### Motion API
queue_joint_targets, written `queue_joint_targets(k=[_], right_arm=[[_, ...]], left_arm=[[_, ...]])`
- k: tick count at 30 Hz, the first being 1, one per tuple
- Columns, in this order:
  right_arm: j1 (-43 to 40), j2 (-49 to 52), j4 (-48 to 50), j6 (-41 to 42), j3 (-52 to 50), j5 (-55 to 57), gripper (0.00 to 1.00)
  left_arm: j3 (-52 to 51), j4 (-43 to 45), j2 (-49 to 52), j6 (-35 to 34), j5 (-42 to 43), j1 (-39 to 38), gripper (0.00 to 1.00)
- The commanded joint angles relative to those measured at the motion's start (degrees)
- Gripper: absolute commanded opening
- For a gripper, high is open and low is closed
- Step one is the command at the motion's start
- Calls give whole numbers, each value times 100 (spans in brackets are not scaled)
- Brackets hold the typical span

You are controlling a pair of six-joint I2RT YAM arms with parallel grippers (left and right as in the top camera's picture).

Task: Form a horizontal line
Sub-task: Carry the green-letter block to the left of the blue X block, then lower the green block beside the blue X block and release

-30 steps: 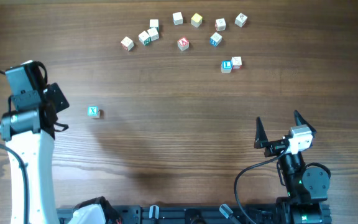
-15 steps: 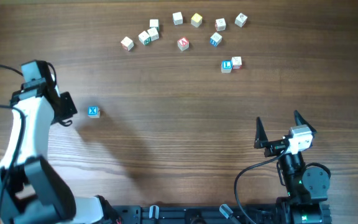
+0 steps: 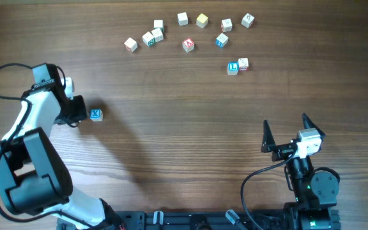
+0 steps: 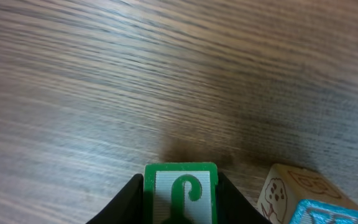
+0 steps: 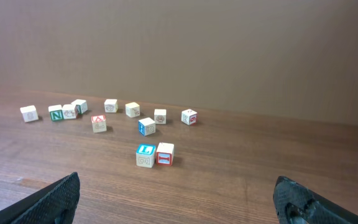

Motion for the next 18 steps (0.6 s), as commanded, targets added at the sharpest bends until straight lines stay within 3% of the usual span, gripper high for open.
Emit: queue_joint_targets(k=[1, 18], right_arm=[[39, -35, 28, -74, -2, 59, 100], [39, -35, 28, -79, -2, 59, 100]], left_arm=[[-55, 46, 153, 387, 247, 26, 29], [-57, 151, 166, 487, 476, 26, 41]])
